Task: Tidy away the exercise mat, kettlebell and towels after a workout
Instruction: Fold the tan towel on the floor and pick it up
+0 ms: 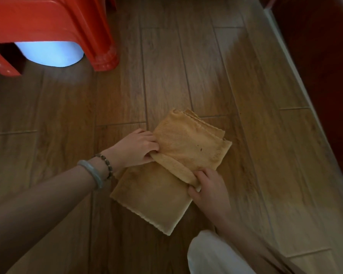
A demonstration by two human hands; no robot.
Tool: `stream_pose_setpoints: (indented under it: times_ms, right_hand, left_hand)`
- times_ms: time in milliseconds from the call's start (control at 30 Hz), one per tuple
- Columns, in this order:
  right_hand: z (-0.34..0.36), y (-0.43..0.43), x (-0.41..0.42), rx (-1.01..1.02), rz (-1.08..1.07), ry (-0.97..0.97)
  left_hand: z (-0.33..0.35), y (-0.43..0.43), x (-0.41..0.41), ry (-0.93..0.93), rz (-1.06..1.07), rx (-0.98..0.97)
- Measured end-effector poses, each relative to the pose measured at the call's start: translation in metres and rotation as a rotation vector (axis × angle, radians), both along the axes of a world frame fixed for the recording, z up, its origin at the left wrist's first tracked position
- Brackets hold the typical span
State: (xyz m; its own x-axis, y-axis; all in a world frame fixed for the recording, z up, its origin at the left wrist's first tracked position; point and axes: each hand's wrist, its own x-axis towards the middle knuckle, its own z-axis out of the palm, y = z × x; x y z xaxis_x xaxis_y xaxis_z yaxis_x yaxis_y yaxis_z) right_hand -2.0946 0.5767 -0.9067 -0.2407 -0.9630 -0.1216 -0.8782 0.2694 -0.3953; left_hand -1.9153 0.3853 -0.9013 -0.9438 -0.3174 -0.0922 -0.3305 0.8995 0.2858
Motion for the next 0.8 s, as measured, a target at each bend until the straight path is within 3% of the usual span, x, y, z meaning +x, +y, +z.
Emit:
stream_pose_setpoints:
  times_ms: [333,467,667,767,800]
  right_hand:
    - [0.052,-0.036,-0.005,-0.181,-0.043,-0.215]
    - [0.080,-0.052,-0.005,-0.193,-0.127,-0.481]
    - [0.136,-0.086,-0.008,0.032,-0.294,-0.808]
    - [0.179,-0.100,-0.002,0.307,-0.441,-1.221]
    - [0.194,-0.102,0.001,0.402,-0.443,-1.275]
  left_hand:
    - [0.057,-0.017,0.016,0.017,0.251,0.291]
    - [0.078,-0.031,0.024,0.088,0.422,0.550]
    - [0.124,-0.045,0.046,0.212,0.794,1.020]
    - [0.164,-0.038,0.056,0.245,0.957,1.187]
    - [0.179,-0.036,0.060,0.250,1.007,1.220]
